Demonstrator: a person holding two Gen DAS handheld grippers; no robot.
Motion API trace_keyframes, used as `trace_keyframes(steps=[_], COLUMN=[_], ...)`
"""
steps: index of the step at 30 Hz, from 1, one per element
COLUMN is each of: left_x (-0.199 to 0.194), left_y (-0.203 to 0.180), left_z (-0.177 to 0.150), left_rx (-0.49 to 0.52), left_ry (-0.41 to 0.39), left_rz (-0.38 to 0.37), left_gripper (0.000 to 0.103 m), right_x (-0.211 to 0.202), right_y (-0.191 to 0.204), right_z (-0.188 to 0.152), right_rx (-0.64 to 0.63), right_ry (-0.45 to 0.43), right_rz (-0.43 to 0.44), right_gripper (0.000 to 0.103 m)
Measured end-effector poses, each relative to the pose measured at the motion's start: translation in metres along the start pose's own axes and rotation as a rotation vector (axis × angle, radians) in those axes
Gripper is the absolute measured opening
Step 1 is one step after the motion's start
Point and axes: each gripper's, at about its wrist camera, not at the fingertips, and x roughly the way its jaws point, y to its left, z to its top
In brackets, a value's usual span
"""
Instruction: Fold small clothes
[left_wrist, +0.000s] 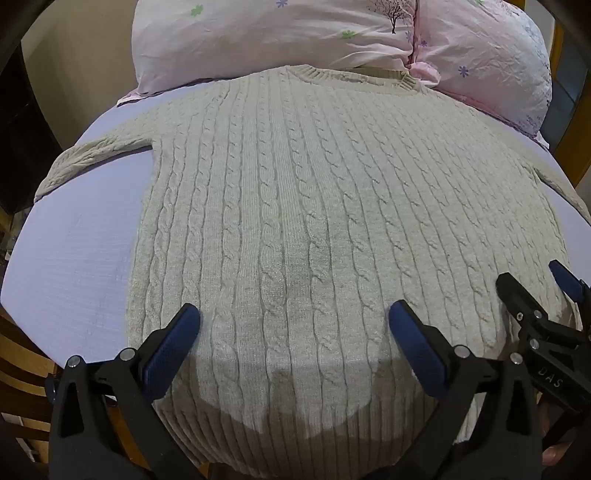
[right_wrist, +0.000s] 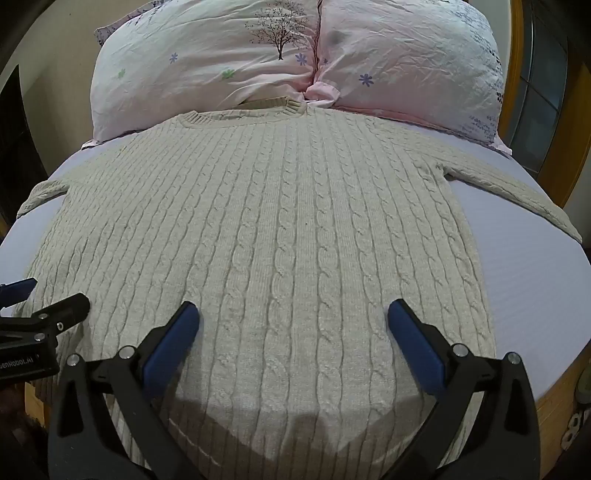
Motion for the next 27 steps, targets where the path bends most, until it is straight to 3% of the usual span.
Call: trace_keyframes(steps=[27], left_x=[-0.0002], left_y=[0.0001], left_z=[0.0000], left_rx=[-0.001], left_ry=[-0.004], left_rz=[-0.001], left_gripper=[0.102], right_x=[-0.0003], right_y=[-0.0005], right_z=[0.0002], right_rx=[0.000], right_ry=[0.001], right_rz=[0.000], right_gripper=[0.101])
